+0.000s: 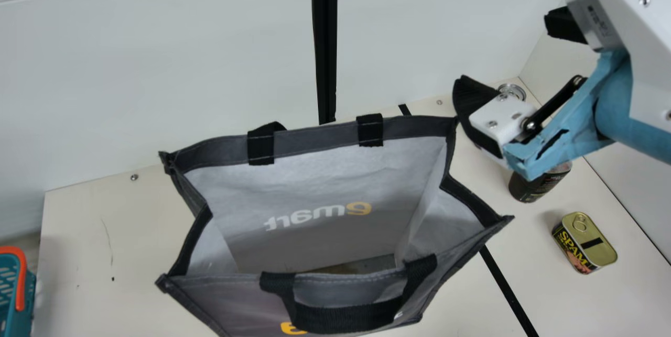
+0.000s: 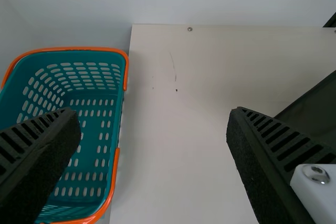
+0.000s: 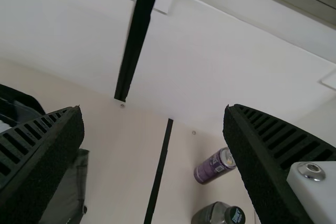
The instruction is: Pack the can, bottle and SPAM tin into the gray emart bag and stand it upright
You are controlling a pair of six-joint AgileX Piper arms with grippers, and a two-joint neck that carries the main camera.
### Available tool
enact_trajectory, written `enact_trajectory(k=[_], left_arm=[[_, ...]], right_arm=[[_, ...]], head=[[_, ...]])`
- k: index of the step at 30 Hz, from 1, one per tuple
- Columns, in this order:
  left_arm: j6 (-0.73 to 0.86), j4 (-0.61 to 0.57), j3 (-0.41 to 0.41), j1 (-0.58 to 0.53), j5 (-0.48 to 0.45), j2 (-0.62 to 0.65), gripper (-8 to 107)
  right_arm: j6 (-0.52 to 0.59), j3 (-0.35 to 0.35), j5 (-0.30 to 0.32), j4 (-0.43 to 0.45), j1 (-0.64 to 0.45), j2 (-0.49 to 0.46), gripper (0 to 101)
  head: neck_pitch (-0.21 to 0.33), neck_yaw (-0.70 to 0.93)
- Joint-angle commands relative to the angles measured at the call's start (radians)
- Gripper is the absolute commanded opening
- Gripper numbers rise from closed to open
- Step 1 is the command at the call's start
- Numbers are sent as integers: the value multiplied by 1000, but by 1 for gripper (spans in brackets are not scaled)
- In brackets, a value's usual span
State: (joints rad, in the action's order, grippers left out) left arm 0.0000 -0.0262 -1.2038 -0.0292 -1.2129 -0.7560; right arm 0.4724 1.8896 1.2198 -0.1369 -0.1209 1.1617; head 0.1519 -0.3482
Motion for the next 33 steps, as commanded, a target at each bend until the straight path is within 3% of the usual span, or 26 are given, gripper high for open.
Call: enact_trajectory(k=[1, 19, 33], left_arm=[[0, 0, 0, 0, 0, 0, 90], [0, 0, 0, 0, 0, 0, 90], [0, 0, 0, 0, 0, 0, 90]], right_arm=[[0, -9, 0, -2, -27, -1, 95], [0, -122, 0, 25, -185, -27, 95], [-6, -267, 0, 57, -253, -52, 95]], head=[[23, -1], [23, -1], [23, -1]])
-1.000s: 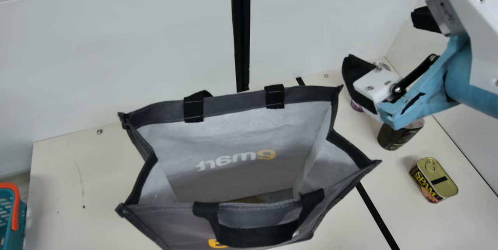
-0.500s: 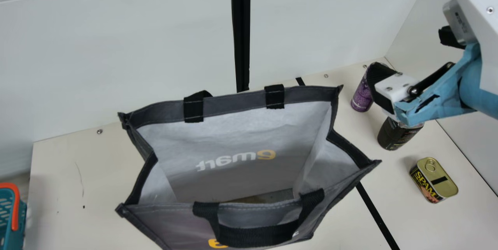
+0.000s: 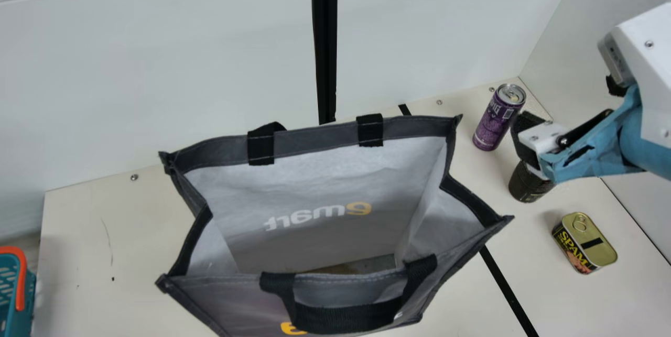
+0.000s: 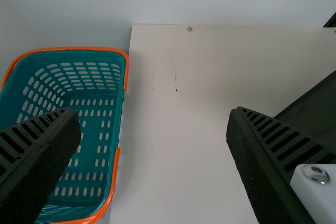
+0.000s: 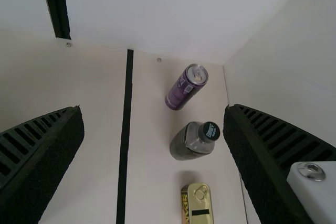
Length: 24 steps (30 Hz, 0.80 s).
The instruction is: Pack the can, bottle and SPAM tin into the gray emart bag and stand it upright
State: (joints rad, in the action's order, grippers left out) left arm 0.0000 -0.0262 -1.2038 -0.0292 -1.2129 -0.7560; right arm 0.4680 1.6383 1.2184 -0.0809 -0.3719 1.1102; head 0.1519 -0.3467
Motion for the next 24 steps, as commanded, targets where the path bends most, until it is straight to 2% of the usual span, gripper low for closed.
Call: enact_trajectory(k=[1, 13, 24], left_arm=[[0, 0, 0, 0, 0, 0, 90], [0, 0, 0, 0, 0, 0, 90], [0, 0, 0, 0, 0, 0, 90]], right_arm=[[-2, -27, 2, 2, -5, -2, 95], [-1, -122, 2, 19, -58, -13, 95], [0, -140, 0, 26, -78, -12, 95]], head=[[23, -2], [23, -2], [23, -2]])
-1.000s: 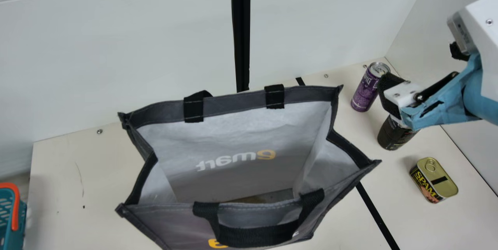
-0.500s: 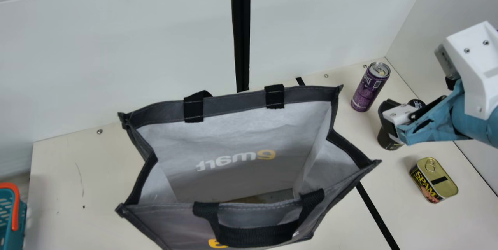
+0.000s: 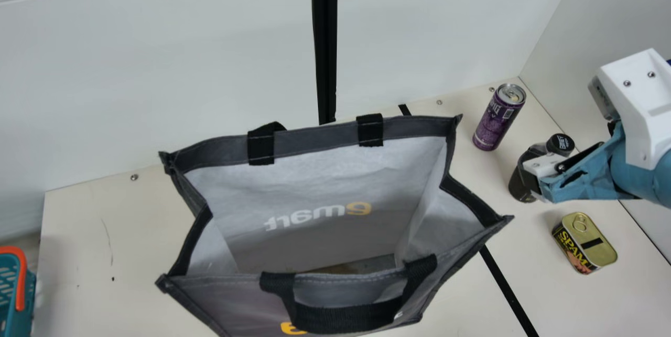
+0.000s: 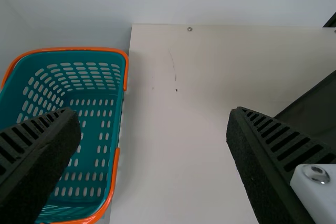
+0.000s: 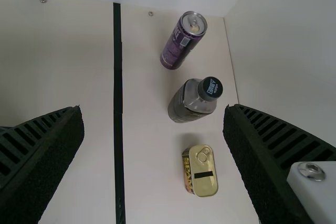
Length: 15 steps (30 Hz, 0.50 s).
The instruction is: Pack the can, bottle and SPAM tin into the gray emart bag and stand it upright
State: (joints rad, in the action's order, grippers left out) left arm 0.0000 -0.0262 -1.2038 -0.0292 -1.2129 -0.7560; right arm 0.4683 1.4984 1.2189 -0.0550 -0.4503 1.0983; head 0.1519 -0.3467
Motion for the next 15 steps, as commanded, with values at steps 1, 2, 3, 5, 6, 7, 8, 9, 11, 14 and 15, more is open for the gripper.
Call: enact_trajectory(k=[1, 2, 3, 5, 6, 7, 8, 9, 11, 14, 15], left_arm=[[0, 0, 0, 0, 0, 0, 90], [0, 0, 0, 0, 0, 0, 90], [0, 0, 0, 0, 0, 0, 90], [0, 0, 0, 0, 0, 0, 90], [0, 0, 0, 0, 0, 0, 90], [0, 0, 0, 0, 0, 0, 90], [0, 0, 0, 0, 0, 0, 90], [0, 0, 0, 0, 0, 0, 90], [0, 0, 0, 0, 0, 0, 90], [0, 0, 0, 0, 0, 0, 90], [0, 0, 0, 0, 0, 0, 90]], right_arm=[[0, 0, 0, 0, 0, 0, 95], [0, 0, 0, 0, 0, 0, 95], [0, 0, 0, 0, 0, 0, 95], [0, 0, 0, 0, 0, 0, 95], [0, 0, 0, 0, 0, 0, 95], [0, 0, 0, 0, 0, 0, 95], [0, 0, 0, 0, 0, 0, 95], [0, 0, 0, 0, 0, 0, 95], [0, 0, 0, 0, 0, 0, 95], [0, 0, 0, 0, 0, 0, 95], [0, 0, 0, 0, 0, 0, 95]], head=[[23, -2], [23, -2], [23, -2], [23, -2], [23, -2], [23, -2], [23, -2], [23, -2], [23, -2], [23, -2], [23, -2]])
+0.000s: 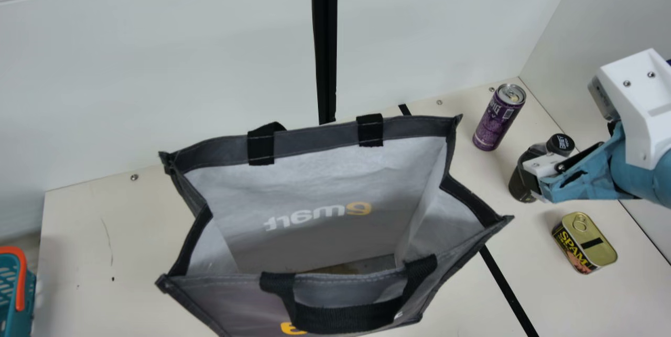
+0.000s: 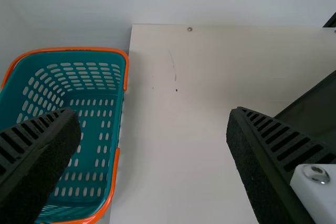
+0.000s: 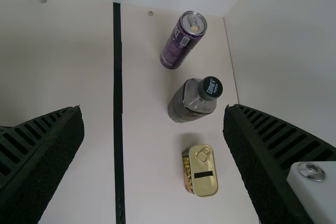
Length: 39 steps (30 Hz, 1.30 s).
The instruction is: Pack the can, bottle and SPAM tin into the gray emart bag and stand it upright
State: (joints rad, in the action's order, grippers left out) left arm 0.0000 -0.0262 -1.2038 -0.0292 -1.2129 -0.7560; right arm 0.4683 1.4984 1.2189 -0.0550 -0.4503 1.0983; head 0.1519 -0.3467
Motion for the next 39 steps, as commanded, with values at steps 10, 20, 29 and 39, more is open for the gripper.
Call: enact_trajectory(k=[10, 20, 29, 39], left_arm=[[0, 0, 0, 0, 0, 0, 90], [7, 2, 2, -9, 8, 0, 90], [44, -11, 6, -22, 41, -5, 90], [66, -31, -47, -25, 50, -32, 90]], right_arm=[[0, 0, 0, 0, 0, 0, 95], [0, 0, 0, 0, 0, 0, 95], [0, 0, 0, 0, 0, 0, 95], [0, 0, 0, 0, 0, 0, 95]], head=[[23, -2], [23, -2], [23, -2], [23, -2]])
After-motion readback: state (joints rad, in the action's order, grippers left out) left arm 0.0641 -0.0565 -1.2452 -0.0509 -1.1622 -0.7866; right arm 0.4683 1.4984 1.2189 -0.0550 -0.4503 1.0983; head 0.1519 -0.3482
